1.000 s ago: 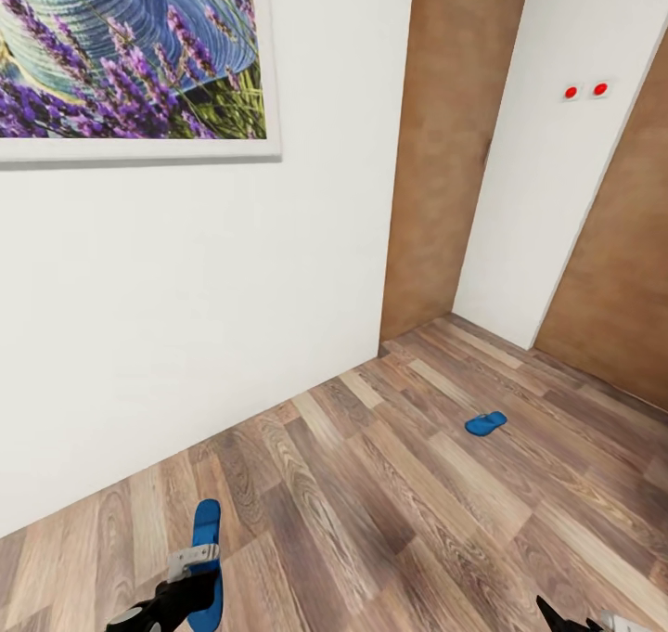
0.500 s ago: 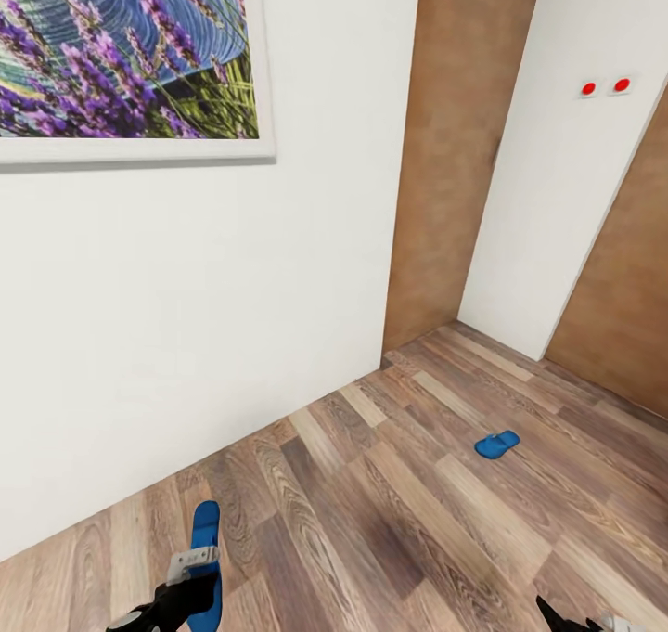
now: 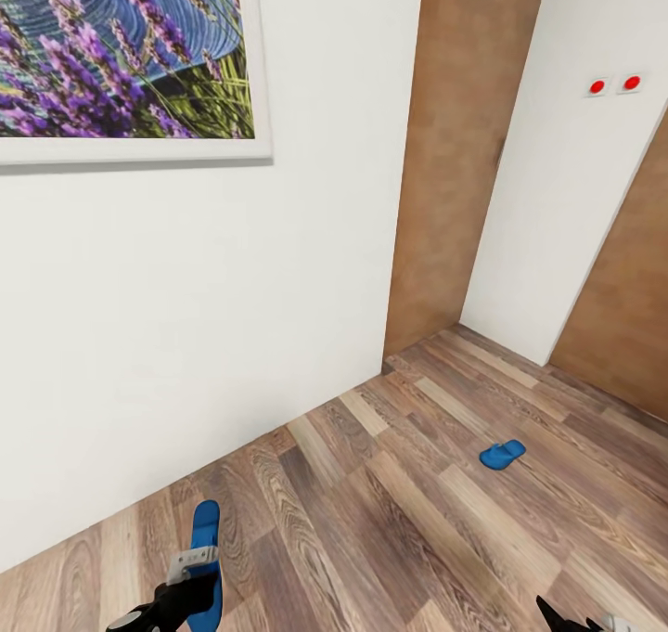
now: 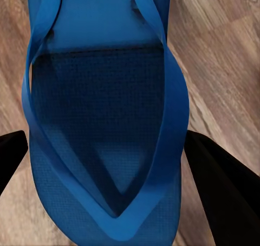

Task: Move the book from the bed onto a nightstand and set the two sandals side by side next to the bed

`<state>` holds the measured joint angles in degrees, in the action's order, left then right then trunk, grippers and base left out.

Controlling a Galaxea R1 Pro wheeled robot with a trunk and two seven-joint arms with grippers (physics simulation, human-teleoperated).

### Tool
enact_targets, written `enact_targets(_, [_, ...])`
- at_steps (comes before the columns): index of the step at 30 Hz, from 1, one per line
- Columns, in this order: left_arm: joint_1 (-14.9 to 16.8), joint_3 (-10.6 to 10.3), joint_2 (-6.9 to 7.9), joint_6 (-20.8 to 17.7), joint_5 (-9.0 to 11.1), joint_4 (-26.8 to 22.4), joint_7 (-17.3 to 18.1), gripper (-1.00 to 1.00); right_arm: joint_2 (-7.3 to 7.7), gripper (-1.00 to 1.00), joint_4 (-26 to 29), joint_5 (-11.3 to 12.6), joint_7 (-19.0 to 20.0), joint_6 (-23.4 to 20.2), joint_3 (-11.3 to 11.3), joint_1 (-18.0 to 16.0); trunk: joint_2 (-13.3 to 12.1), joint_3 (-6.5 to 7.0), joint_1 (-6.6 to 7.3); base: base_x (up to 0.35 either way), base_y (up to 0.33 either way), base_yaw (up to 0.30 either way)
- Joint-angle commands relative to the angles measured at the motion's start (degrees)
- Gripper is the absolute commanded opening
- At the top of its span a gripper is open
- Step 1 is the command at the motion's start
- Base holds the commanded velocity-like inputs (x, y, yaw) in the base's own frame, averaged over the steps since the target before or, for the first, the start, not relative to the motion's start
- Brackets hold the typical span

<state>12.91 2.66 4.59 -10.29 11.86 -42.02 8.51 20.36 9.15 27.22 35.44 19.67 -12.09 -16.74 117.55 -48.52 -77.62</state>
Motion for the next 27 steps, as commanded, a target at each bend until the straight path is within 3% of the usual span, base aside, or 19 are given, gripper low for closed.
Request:
enact_targets(1, [0.01, 0.18, -0.02, -0.39, 0.53, -0.08, 0.28, -1.00, 0.00, 1.00, -0.10, 0.20, 0.42, 0.02, -0.21, -0.05, 0.02, -0.05, 0.01, 0.011, 0.000, 0.000])
enact_targets(20, [0.01, 0.17, -0.02, -0.26, 0.55, -0.04, 0.28, -1.00, -0.01, 1.00, -0.10, 0.20, 0.42, 0.02, -0.21, -0.05, 0.02, -0.05, 0.01, 0.238, 0.118, 0.000])
enact_targets(27, [0.01, 0.21, -0.02, -0.26, 0.57, -0.06, 0.28, -1.00, 0.01, 1.00, -0.10, 0.17, 0.51, 0.02, -0.21, -0.05, 0.02, -0.13, 0.01, 0.042, 0.013, -0.133])
